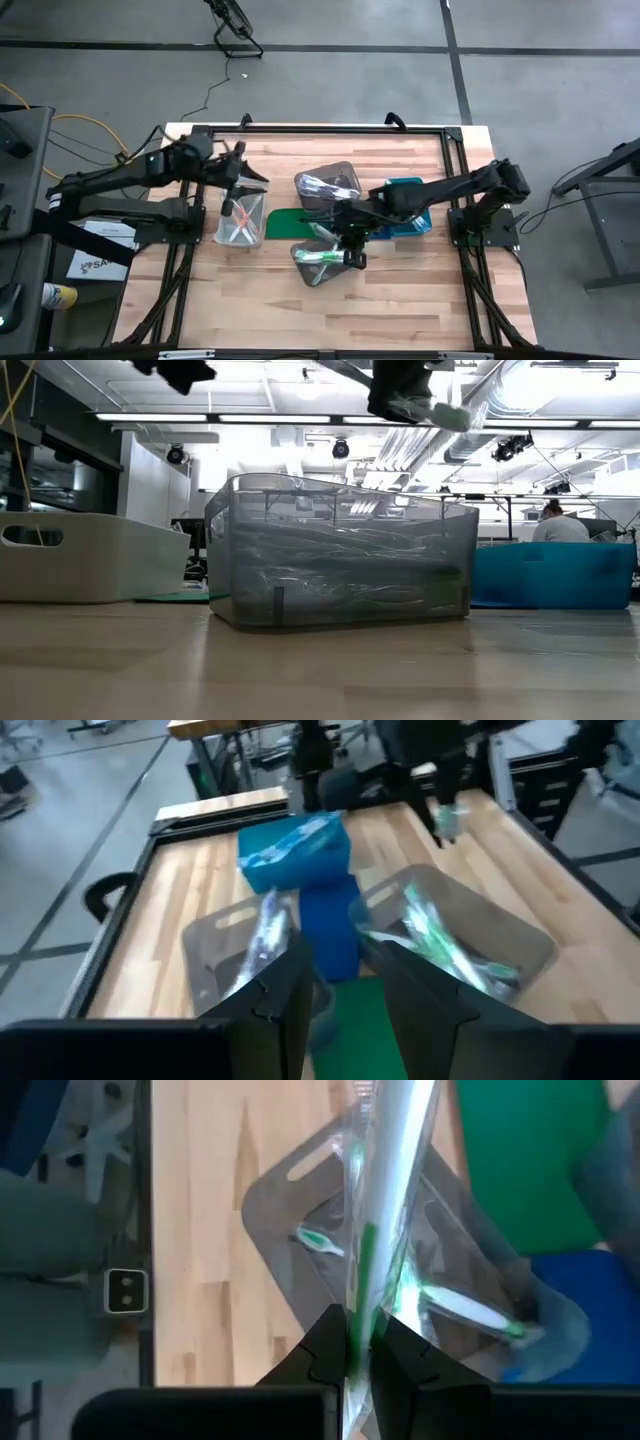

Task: Pick & Place Toothbrushes
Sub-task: Put the green toothbrush into the bottom black bin

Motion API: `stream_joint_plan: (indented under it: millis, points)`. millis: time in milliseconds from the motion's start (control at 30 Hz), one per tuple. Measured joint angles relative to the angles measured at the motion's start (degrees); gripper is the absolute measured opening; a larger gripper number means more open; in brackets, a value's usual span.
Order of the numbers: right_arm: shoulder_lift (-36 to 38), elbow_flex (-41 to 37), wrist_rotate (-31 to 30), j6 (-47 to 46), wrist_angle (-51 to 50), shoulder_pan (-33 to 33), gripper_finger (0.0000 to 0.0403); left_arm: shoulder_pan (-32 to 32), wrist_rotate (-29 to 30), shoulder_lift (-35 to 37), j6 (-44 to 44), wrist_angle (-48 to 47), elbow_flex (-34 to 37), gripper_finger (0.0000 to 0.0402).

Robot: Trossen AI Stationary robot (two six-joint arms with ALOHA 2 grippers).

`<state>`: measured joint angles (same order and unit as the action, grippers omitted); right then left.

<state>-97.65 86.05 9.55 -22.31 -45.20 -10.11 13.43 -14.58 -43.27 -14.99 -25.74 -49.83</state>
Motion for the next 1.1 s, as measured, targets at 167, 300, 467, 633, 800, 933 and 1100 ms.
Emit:
stream_joint_plan:
  millis: [167,300,467,633,800,933,1100]
  points:
    - [-4.97,7.98,0.66,0.2,-7.67,0.7,0.0017,-2.07,0.06,4.06,0.49,0.49,4.31,0.0115]
    - [-9.66,16.19,-0.22,3.31,-14.54,1.29,0.0017,-3.48,0.08,4.63,0.68,0.59,4.7,0.0115]
    - [-15.18,20.79,-0.43,10.9,-18.49,1.98,0.0017,-3.74,0.17,4.51,-0.15,1.84,4.75,0.0115]
    - [-18.38,21.02,-0.78,14.8,-21.78,1.76,0.0018,-3.72,0.14,4.44,-0.59,2.33,4.75,0.0115]
    - [-20.03,20.99,-2.05,14.88,-24.6,1.48,0.0019,-3.72,-0.1,4.44,-0.73,2.21,4.75,0.0115]
    - [-20.46,21.02,-1.97,14.34,-23.77,1.41,0.0019,-3.72,-0.1,4.44,-0.17,2.21,4.75,0.0115]
    - [-21.16,21.01,-1.81,11.73,-22.08,1.03,0.002,-3.72,-0.12,4.44,-0.17,2.19,4.75,0.0115]
